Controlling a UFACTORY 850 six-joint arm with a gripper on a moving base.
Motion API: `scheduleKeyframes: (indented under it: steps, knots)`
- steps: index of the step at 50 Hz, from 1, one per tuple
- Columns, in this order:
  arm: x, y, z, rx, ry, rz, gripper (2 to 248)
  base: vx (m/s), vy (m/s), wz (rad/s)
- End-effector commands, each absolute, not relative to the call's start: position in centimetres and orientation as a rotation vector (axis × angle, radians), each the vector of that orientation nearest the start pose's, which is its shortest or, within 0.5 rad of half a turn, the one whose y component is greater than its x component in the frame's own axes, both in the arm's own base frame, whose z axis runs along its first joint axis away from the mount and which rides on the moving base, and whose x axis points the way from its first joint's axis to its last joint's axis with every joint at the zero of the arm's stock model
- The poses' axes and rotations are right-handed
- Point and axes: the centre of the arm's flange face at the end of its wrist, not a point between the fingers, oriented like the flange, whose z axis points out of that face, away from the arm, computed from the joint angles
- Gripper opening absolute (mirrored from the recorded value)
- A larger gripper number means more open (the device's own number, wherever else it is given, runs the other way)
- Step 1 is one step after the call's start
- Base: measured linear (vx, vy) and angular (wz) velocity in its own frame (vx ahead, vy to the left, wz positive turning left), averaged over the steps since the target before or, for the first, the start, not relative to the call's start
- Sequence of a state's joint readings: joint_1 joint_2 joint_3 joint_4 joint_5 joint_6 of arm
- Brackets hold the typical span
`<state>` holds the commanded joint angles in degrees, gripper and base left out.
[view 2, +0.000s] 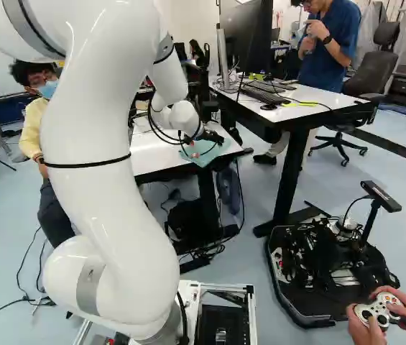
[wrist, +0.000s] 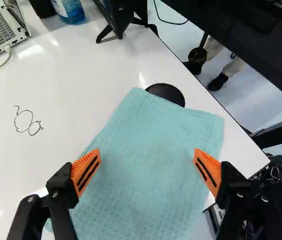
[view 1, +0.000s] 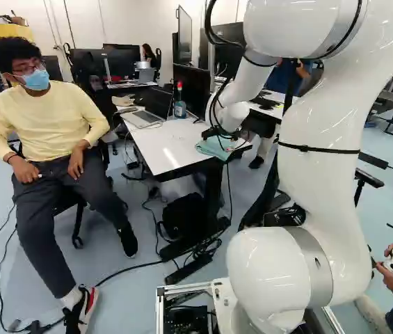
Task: Clean the table with the green towel
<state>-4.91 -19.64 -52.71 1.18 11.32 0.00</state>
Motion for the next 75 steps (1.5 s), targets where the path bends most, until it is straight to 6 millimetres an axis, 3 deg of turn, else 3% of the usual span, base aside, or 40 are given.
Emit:
scheduleKeyframes:
  steps: [8,9,18,19,24,25,29,30,45,46,50,51,55,56,61,62,66,67,75]
  knots:
    - [55.01,-4.76,39.18,-2.931,0.158,-1.197,242,0.0,0.0,0.0]
    - [55.01,-4.76,39.18,-2.931,0.158,-1.197,229,0.0,0.0,0.0]
    - [55.01,-4.76,39.18,-2.931,0.158,-1.197,217,0.0,0.0,0.0]
    - [55.01,-4.76,39.18,-2.931,0.158,-1.197,204,0.0,0.0,0.0]
    - [55.01,-4.76,39.18,-2.931,0.158,-1.197,204,0.0,0.0,0.0]
    - [55.01,-4.76,39.18,-2.931,0.158,-1.197,192,0.0,0.0,0.0]
    - [55.01,-4.76,39.18,-2.931,0.158,-1.197,192,0.0,0.0,0.0]
    - [55.01,-4.76,39.18,-2.931,0.158,-1.197,180,0.0,0.0,0.0]
    - [55.03,-4.77,39.21,-2.929,0.161,-1.202,158,0.0,0.0,0.0]
    - [55.04,-4.77,39.22,-2.928,0.163,-1.204,147,0.0,0.0,0.0]
    - [55.08,-4.78,39.25,-2.923,0.168,-1.212,147,0.0,0.0,0.0]
    - [55.09,-4.78,39.26,-2.922,0.17,-1.215,135,0.0,0.0,0.0]
    - [55.13,-4.8,39.3,-2.917,0.177,-1.224,135,0.0,0.0,0.0]
    - [55.14,-4.8,39.31,-2.916,0.179,-1.226,122,0.0,0.0,0.0]
    - [55.17,-4.82,39.35,-2.912,0.186,-1.233,122,0.0,0.0,0.0]
    - [55.17,-4.82,39.35,-2.911,0.188,-1.234,109,0.0,0.0,0.0]
    - [55.19,-4.83,39.37,-2.909,0.193,-1.238,109,0.0,0.0,0.0]
    - [55.19,-4.83,39.37,-2.908,0.194,-1.239,96,0.0,0.0,0.0]
    - [55.22,-4.85,39.4,-2.904,0.203,-1.246,84,0.0,0.0,0.0]
